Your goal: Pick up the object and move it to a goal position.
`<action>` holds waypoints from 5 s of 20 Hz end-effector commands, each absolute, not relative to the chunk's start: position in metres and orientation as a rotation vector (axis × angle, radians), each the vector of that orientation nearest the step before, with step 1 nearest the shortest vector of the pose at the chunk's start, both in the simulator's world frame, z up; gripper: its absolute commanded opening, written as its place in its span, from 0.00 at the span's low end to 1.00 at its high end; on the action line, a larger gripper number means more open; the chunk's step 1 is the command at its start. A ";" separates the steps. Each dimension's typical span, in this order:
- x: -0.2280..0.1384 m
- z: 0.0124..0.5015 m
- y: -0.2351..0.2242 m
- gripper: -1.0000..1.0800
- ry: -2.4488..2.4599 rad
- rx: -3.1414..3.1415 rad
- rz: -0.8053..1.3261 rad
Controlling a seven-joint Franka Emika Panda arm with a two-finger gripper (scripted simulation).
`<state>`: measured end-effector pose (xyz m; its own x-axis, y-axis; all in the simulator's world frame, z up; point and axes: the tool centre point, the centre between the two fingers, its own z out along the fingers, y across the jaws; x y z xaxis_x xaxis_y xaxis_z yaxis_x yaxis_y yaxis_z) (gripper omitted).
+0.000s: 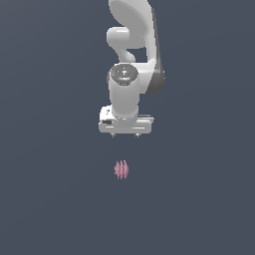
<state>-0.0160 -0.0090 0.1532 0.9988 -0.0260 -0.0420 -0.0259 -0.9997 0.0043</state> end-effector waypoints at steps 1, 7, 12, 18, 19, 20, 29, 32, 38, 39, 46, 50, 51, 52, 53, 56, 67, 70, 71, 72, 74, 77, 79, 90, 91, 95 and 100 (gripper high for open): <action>-0.016 0.153 -0.009 0.96 -0.041 3.137 -0.066; -0.015 0.160 0.004 0.96 0.028 3.138 -0.058; -0.014 0.163 0.012 0.96 0.067 3.137 -0.053; -0.014 0.163 0.011 0.96 0.063 3.138 -0.053; -0.013 0.162 0.011 0.96 0.063 3.138 -0.053; -0.012 0.162 0.010 0.96 0.063 3.138 -0.052; 0.015 0.148 0.003 0.96 0.065 3.138 -0.040; 0.029 0.140 -0.001 0.96 0.066 3.139 -0.034; 0.060 0.118 -0.012 0.96 0.067 3.140 -0.018; 0.064 0.114 -0.013 0.96 0.068 3.140 -0.016; 0.084 0.096 -0.022 0.96 0.068 3.141 -0.004; 0.089 0.091 -0.024 0.96 0.068 3.141 -0.001; 0.089 0.090 -0.025 0.96 0.068 3.141 -0.001; 0.090 0.090 -0.025 0.96 0.068 3.141 -0.001; 0.090 0.089 -0.025 0.96 0.068 3.141 -0.001; 0.089 0.088 -0.025 0.96 0.068 3.141 -0.002; 0.088 0.041 -0.025 0.96 0.068 3.141 0.000; 0.089 0.039 -0.025 0.96 0.068 3.141 0.000; 0.090 0.039 -0.025 0.96 0.068 3.141 0.000; 0.090 0.040 -0.025 0.96 0.068 3.141 0.000; 0.090 0.040 -0.025 0.00 0.068 3.141 0.000; 0.090 0.040 -0.025 0.00 0.068 3.141 0.000; 0.090 0.040 -0.025 0.00 0.068 3.141 0.000; 0.085 0.048 -0.016 0.00 0.068 3.141 0.000; 0.084 0.051 -0.013 0.00 0.068 3.141 0.000; 0.076 0.067 0.003 0.00 0.068 3.141 0.000; 0.060 0.097 0.034 0.00 0.068 3.141 0.000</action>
